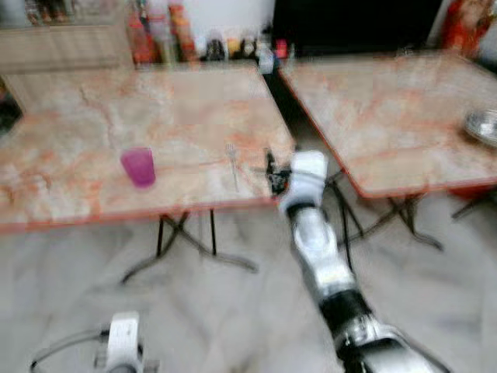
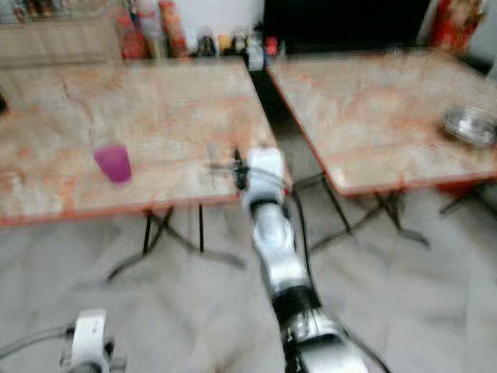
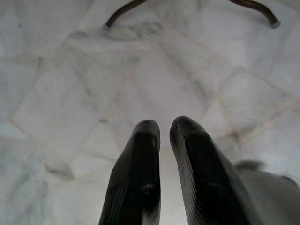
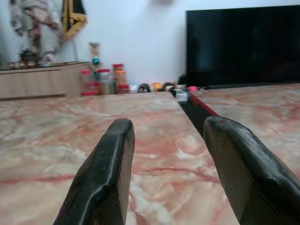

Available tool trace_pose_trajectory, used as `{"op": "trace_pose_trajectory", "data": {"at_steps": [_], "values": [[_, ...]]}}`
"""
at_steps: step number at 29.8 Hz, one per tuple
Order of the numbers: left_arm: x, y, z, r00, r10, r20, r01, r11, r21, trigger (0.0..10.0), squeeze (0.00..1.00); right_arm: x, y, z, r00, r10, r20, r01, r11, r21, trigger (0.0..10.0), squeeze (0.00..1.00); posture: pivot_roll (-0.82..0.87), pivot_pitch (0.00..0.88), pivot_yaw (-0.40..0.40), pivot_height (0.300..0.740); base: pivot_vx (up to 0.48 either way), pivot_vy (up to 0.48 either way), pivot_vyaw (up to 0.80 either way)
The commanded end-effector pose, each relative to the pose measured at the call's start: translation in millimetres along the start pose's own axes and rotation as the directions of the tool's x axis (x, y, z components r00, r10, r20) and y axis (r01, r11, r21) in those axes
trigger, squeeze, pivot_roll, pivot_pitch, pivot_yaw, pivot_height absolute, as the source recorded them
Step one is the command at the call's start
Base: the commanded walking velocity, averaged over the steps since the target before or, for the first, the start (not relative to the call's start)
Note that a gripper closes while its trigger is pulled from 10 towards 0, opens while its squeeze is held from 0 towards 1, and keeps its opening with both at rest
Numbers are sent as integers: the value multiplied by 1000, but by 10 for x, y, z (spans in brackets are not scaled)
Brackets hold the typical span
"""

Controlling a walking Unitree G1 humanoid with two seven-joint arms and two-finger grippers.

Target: Setting the table

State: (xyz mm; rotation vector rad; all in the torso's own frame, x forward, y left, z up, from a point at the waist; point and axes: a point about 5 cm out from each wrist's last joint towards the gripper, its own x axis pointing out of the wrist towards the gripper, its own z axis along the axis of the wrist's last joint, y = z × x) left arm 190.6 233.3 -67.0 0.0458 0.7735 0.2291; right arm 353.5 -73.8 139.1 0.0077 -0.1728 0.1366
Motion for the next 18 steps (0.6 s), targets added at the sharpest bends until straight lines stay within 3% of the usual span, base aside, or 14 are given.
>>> {"op": "trace_pose_trajectory", "data": {"at_steps": [1, 13, 18], "values": [[4, 34, 17, 1000, 11, 5, -11, 1000, 1, 10000, 0, 41, 84, 74, 1000, 22, 20, -22, 1000, 11, 10000, 0, 95, 0, -11, 714, 0, 0, 0], [3, 5, 17, 1000, -12, 11, 12, 1000, -6, 10000, 0, 36, 60, 55, 1000, 12, 14, -12, 1000, 12, 10000, 0, 93, 0, -7, 714, 0, 0, 0], [-3, 7, -7, 1000, -11, 0, 11, 1000, 3, 10000, 0, 38, 52, 61, 1000, 12, 21, -12, 1000, 6, 10000, 0, 92, 0, -7, 714, 308, 0, 0]]}}
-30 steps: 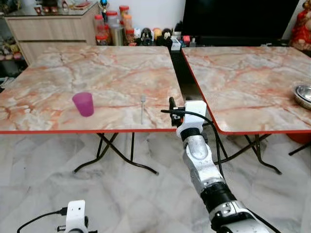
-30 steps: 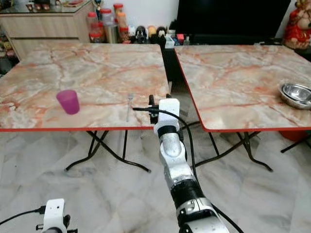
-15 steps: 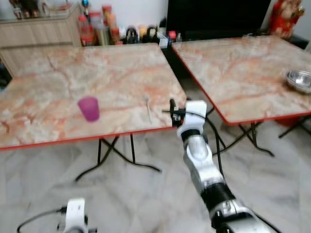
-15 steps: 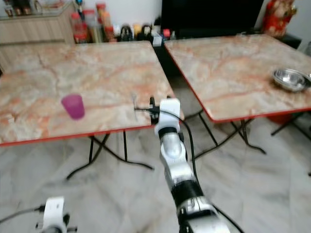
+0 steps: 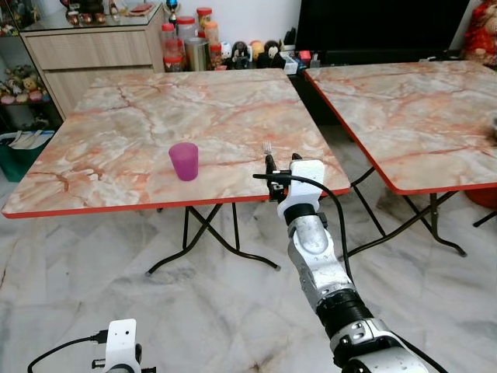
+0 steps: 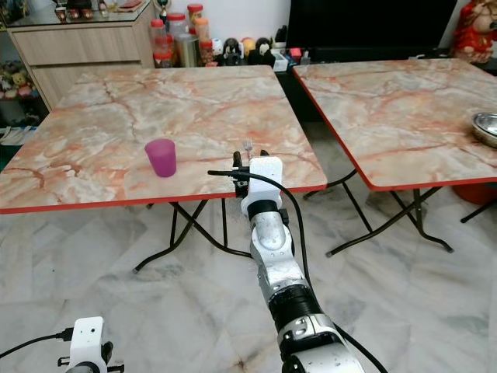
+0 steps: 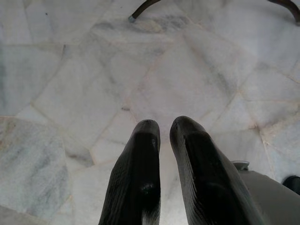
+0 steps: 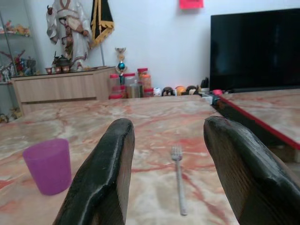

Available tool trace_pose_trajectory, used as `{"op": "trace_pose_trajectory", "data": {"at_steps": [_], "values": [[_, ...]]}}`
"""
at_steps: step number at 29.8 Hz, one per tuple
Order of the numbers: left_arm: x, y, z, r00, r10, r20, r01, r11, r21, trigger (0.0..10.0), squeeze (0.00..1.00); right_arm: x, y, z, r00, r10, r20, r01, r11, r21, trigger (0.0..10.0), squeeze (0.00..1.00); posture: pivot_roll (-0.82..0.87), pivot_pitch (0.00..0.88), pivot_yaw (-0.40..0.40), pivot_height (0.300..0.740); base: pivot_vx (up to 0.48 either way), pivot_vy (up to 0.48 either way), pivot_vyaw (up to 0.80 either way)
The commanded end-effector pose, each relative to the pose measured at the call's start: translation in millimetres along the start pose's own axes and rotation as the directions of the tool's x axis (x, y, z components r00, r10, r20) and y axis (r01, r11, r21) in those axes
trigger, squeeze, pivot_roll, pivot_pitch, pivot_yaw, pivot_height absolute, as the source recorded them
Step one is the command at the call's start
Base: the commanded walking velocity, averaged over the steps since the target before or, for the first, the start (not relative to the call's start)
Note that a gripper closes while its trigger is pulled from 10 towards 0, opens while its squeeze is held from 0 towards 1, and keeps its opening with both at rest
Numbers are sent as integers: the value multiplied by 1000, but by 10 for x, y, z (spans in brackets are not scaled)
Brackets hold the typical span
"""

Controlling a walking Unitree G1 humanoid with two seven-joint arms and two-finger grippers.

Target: Setting the table

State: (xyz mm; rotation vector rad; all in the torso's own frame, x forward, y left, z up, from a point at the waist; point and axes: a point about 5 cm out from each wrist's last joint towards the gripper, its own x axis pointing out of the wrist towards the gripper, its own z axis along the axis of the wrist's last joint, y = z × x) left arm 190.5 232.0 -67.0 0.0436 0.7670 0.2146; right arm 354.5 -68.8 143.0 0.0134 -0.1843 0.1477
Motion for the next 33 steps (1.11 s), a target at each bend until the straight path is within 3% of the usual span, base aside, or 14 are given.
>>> {"op": "trace_pose_trajectory", "data": {"at_steps": [1, 5, 33], "values": [[-2, 19, -10, 1000, 2, -8, -2, 1000, 1, 10000, 0, 16, 4, 29, 1000, 3, 12, -3, 1000, -3, 10000, 0, 93, 0, -6, 714, 349, 0, 575], [-6, 17, -25, 1000, -1, -13, 1, 1000, 1, 10000, 0, 14, 6, 31, 1000, 5, 16, -5, 1000, -1, 10000, 0, 92, 0, -5, 714, 359, 0, 616], [-15, -16, -62, 1000, -4, -26, 4, 1000, -9, 10000, 0, 17, -44, 3, 999, -33, -10, 33, 999, 13, 10000, 0, 94, 0, -15, 714, 403, 0, 0]]}}
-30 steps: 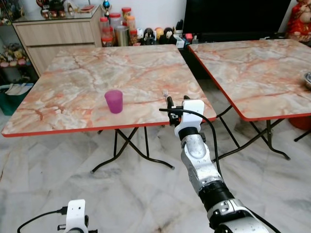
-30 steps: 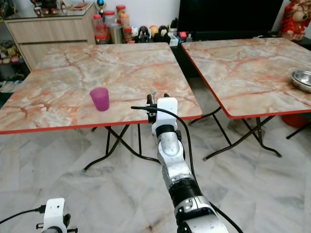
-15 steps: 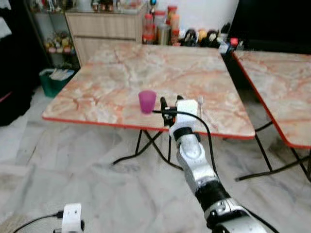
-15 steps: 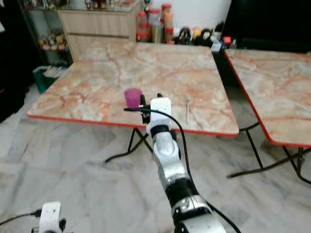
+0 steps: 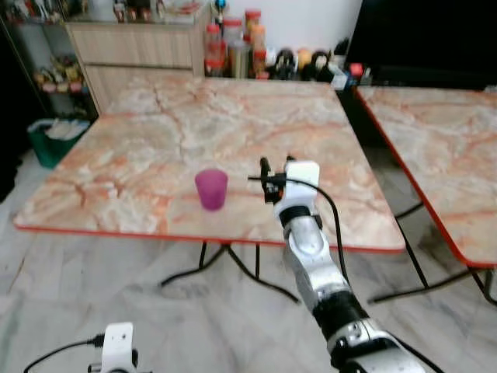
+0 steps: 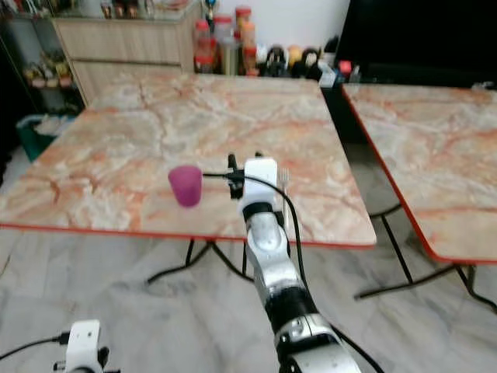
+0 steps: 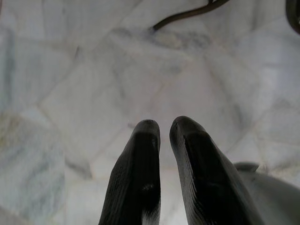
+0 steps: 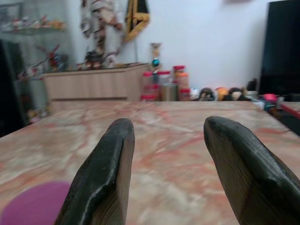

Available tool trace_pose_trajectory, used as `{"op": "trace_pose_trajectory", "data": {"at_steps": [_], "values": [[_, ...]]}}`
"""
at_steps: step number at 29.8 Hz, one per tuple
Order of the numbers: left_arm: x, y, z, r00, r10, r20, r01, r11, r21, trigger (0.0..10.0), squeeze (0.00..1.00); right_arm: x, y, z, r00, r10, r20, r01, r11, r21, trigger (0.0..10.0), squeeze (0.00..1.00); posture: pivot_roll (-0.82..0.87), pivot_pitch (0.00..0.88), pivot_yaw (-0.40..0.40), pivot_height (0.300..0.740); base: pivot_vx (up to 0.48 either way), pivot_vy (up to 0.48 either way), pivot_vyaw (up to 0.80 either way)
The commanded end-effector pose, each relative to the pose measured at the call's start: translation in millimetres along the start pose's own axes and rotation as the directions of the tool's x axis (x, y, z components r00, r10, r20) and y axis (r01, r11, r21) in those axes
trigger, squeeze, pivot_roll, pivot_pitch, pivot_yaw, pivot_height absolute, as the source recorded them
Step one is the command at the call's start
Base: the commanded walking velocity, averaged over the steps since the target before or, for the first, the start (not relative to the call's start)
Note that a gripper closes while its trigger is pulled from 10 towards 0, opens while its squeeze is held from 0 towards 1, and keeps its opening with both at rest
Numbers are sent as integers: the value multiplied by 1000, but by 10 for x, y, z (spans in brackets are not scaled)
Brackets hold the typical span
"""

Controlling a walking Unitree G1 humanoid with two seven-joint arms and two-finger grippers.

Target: Setting the table

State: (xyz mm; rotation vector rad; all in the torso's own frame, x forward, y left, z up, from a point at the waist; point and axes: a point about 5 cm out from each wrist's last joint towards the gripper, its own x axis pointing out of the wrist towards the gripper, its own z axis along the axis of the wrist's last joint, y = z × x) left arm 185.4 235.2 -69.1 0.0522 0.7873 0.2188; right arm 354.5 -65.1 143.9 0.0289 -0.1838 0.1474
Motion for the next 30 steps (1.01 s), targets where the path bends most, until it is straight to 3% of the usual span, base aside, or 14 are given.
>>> {"op": "trace_pose_trajectory", "data": {"at_steps": [1, 13, 17, 30], "values": [[-1, -55, -15, 1000, -12, -7, 11, 1000, -18, 10000, 0, 10, -93, -16, 999, -41, -20, 41, 999, -9, 10000, 0, 94, 0, -15, 714, 405, 0, 0], [-2, -67, -22, 1000, -17, -11, 16, 1000, -19, 10000, 0, -86, -260, -292, 964, -170, -205, 168, 985, -25, 10000, 0, 88, 0, -13, 714, 390, 0, 0], [-5, -104, -35, 999, -28, -16, 27, 999, -23, 10000, 0, -150, -338, -421, 935, -203, -290, 202, 979, -35, 10000, 0, 84, 0, -15, 714, 0, 0, 0], [-16, -126, -73, 999, -33, -29, 32, 999, -24, 10000, 0, -179, -344, -509, 912, -169, -374, 162, 986, -51, 10000, 0, 83, 0, -21, 714, 0, 0, 0]]}}
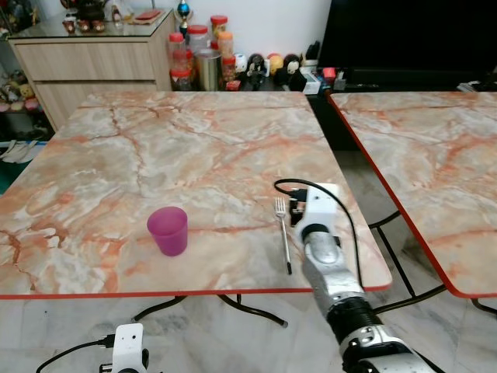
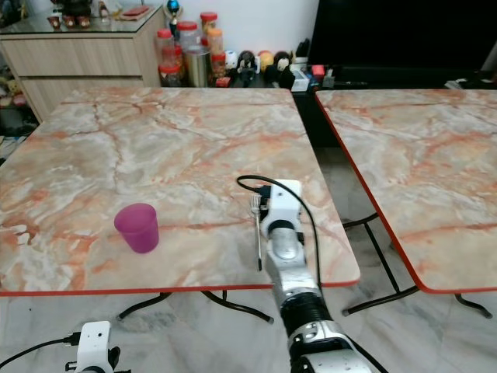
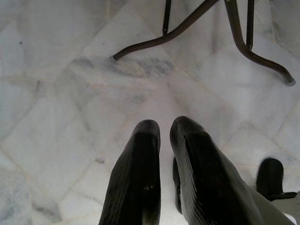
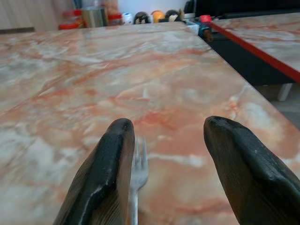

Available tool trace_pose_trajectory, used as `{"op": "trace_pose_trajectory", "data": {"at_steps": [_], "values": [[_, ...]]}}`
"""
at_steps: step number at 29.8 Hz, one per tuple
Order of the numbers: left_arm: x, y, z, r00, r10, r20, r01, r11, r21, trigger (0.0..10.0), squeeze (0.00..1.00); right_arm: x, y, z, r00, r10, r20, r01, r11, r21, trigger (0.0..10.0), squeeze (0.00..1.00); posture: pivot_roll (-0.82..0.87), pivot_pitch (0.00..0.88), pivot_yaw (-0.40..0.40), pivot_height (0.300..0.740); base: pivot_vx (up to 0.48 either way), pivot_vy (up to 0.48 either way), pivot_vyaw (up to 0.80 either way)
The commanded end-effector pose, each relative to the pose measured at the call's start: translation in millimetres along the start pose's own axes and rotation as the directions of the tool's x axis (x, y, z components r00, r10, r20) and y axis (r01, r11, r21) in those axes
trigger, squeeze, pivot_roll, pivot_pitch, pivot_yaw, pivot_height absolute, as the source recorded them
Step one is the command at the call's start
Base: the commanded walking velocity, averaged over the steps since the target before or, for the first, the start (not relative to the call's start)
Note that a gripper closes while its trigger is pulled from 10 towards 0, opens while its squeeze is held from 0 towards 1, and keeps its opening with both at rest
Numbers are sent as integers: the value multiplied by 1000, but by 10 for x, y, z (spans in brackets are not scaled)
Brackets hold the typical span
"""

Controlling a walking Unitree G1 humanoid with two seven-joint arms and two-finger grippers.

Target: Setting the table

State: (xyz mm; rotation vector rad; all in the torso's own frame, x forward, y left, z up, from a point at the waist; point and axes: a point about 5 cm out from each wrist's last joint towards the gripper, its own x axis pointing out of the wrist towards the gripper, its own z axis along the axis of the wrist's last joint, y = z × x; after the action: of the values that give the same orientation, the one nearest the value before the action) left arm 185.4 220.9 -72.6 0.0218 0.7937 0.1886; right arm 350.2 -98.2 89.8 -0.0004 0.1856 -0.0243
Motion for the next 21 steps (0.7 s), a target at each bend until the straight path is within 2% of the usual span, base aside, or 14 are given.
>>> {"op": "trace_pose_trajectory", "data": {"at_steps": [1, 10, 21], "values": [[-10, 18, -44, 1000, 6, -22, -6, 1000, -9, 10000, 0, 9, -6, -6, 1000, 9, -25, -9, 1000, -7, 10000, 0, 83, 0, -23, 714, 0, 0, 0], [-15, 24, -63, 1000, 3, -30, -4, 1000, -8, 10000, 0, -41, 5, -167, 995, 46, -93, -50, 998, -35, 10000, 0, 79, 0, -22, 714, 0, 0, 0], [-11, 15, -54, 1000, -2, -30, 2, 1000, 0, 10000, 0, -18, 85, -179, 987, 114, -112, -118, 992, -33, 10000, 0, 79, 0, -22, 714, 0, 0, 0]]}}
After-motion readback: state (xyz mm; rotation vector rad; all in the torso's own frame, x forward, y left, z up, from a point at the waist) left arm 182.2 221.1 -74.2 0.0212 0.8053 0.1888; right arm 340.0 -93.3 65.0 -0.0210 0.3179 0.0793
